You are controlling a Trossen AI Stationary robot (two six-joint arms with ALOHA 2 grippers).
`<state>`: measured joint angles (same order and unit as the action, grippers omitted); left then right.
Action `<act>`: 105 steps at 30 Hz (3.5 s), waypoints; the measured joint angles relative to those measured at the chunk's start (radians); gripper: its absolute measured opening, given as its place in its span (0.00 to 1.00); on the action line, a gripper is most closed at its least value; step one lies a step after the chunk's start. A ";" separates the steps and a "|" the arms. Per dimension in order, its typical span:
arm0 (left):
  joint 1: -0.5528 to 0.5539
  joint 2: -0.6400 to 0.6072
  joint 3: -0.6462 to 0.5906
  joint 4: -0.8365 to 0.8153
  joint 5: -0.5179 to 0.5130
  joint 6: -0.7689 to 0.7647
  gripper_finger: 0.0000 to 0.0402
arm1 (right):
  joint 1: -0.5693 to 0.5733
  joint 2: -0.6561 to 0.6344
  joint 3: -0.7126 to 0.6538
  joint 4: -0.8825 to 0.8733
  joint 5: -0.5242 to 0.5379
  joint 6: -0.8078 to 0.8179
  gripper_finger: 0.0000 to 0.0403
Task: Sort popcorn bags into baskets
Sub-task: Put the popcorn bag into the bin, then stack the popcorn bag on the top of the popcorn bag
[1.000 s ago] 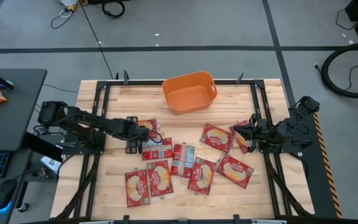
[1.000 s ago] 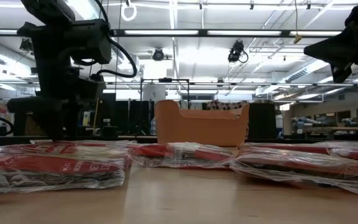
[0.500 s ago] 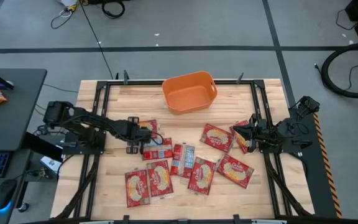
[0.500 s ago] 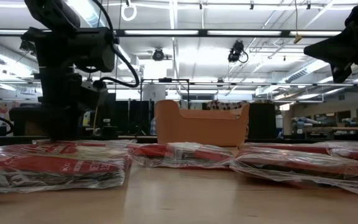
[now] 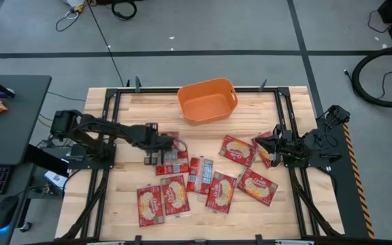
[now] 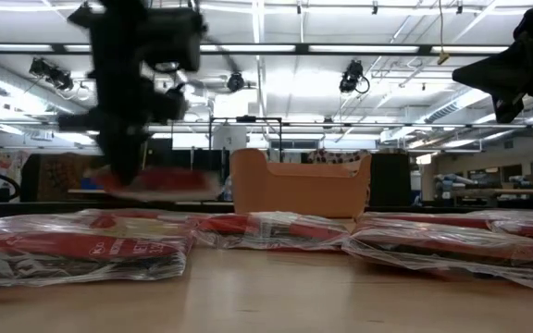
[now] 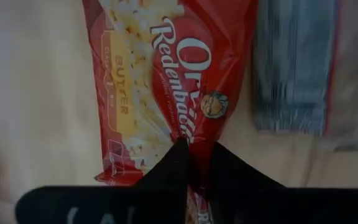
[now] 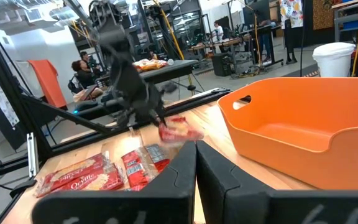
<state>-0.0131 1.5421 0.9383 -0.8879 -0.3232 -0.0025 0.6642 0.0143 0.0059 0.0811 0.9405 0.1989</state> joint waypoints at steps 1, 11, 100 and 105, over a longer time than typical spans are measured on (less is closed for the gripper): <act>0.009 0.000 0.038 -0.019 -0.004 0.002 0.10 | 0.000 0.000 0.000 0.001 0.000 0.000 0.04; 0.085 -0.002 0.340 0.139 0.232 0.014 0.12 | 0.000 0.000 0.000 0.000 0.000 0.000 0.04; -0.451 0.396 0.346 -0.047 -0.065 -0.617 0.49 | 0.000 0.006 0.000 0.061 0.000 0.008 0.04; -0.454 0.419 0.346 -0.098 -0.094 -0.656 0.49 | 0.000 0.006 0.000 0.062 0.000 0.008 0.04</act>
<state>-0.4667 1.9613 1.2846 -0.9855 -0.4171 -0.6590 0.6642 0.0204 0.0063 0.1426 0.9403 0.2069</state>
